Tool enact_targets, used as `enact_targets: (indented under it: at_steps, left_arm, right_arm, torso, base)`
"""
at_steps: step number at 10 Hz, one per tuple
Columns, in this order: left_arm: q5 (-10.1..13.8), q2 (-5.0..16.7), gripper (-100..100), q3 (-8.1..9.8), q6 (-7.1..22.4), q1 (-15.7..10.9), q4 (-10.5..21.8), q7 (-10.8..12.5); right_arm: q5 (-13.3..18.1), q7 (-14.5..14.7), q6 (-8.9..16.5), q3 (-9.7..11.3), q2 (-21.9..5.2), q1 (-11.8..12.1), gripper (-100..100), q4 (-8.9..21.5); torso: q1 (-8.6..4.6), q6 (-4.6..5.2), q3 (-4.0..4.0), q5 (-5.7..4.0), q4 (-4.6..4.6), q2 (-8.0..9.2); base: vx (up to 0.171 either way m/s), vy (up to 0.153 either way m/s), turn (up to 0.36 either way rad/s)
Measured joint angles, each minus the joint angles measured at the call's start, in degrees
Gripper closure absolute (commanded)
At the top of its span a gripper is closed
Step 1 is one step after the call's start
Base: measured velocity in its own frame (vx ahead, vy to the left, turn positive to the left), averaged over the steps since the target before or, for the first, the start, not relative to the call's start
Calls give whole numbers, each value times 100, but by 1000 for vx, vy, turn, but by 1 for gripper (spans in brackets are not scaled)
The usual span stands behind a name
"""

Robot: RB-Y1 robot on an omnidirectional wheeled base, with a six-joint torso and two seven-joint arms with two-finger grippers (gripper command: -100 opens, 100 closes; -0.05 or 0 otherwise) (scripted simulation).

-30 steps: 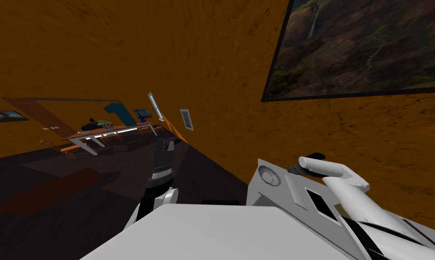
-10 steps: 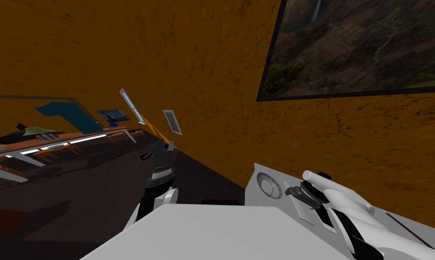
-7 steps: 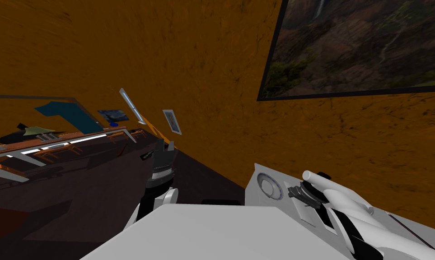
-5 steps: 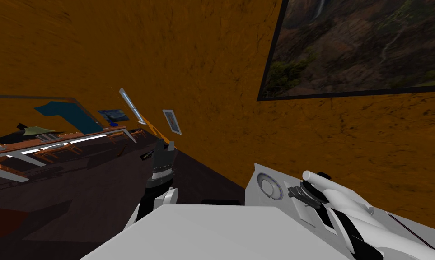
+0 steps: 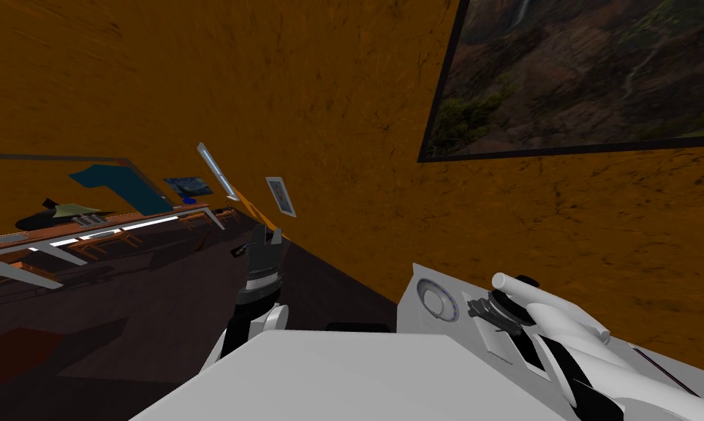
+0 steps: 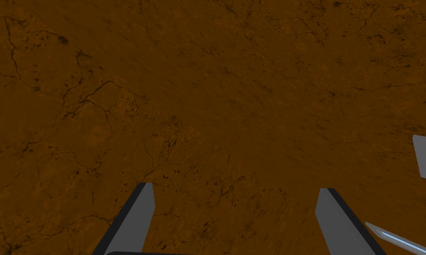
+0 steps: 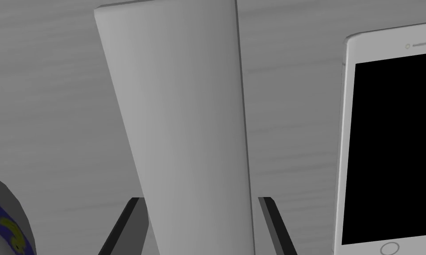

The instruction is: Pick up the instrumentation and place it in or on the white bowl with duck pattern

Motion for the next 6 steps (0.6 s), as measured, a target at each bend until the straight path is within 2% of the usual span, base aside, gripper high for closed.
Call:
enact_targets:
  at_steps: [1,2,3,4,5,6]
  left_arm:
    - [0,0,0,0,0,0,0,0]
    - [0,0,0,0,0,0,0,0]
    - [0,0,0,0,0,0,0,0]
    - [0,0,0,0,0,0,0,0]
    - [0,0,0,0,0,1,0,0]
    - [0,-1,0,-1,0,1,0,0]
  right_arm:
    - [-1,-7,20,0,-4,2,0,-11]
    - [0,-6,19,0,-3,3,100,-9]
    - [-8,-60,121,-33,-37,55,100,-299]
    - [-19,-36,107,-51,-120,-17,100,-252]
    - [-45,63,7,-78,-247,-131,100,-68]
    - [-91,117,13,-151,-417,-207,100,-144]
  torso:
    - [-3,0,-3,-2,-1,-6]
    - [-6,0,-6,-2,-2,-11]
    - [8,-4,-4,7,4,-12]
    - [13,-3,-5,4,2,-14]
    - [17,0,-4,7,4,-13]
    - [42,0,2,17,10,-5]
  base:
    - [0,0,0]
    - [-12,40,-7]
    - [-1,49,1]
    - [-3,61,-12]
    - [-24,131,-54]
    - [-27,167,-79]
